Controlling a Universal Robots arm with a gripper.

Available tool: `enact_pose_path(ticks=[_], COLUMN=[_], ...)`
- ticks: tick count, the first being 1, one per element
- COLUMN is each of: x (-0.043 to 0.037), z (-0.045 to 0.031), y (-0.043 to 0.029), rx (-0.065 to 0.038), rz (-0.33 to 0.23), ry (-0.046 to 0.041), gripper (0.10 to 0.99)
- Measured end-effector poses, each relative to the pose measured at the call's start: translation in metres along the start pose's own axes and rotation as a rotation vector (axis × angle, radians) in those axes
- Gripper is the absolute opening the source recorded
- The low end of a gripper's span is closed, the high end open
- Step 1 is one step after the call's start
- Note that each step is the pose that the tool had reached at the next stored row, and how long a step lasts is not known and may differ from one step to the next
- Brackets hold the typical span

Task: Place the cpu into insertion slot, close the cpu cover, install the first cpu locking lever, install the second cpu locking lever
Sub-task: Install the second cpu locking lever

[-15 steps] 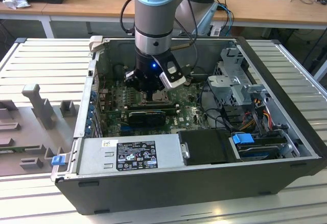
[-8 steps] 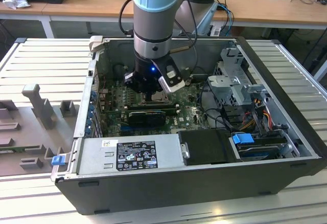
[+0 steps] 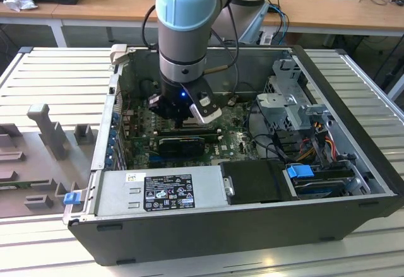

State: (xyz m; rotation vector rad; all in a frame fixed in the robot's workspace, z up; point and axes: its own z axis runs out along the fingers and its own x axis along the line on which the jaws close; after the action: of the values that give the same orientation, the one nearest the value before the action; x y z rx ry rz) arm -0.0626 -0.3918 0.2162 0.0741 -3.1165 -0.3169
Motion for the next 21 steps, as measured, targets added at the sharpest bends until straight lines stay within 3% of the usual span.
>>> enact_pose_path(ticks=[3,4,6,12,21], x=[0.0013,0.0033,0.0043,0.0061,0.0108], z=[-0.0007,-0.0001,0.0034,0.0134,0.0174], y=[-0.0041,-0.005,-0.0066,-0.0087,-0.0092], rx=[-0.024,-0.042,-0.058,-0.062,-0.077], rz=[-0.003,-0.008,-0.013,-0.013,-0.014], ry=[-0.0007,-0.0005,-0.0004,-0.0004,-0.002], gripper=[0.106,0.106,0.106,0.106,0.106])
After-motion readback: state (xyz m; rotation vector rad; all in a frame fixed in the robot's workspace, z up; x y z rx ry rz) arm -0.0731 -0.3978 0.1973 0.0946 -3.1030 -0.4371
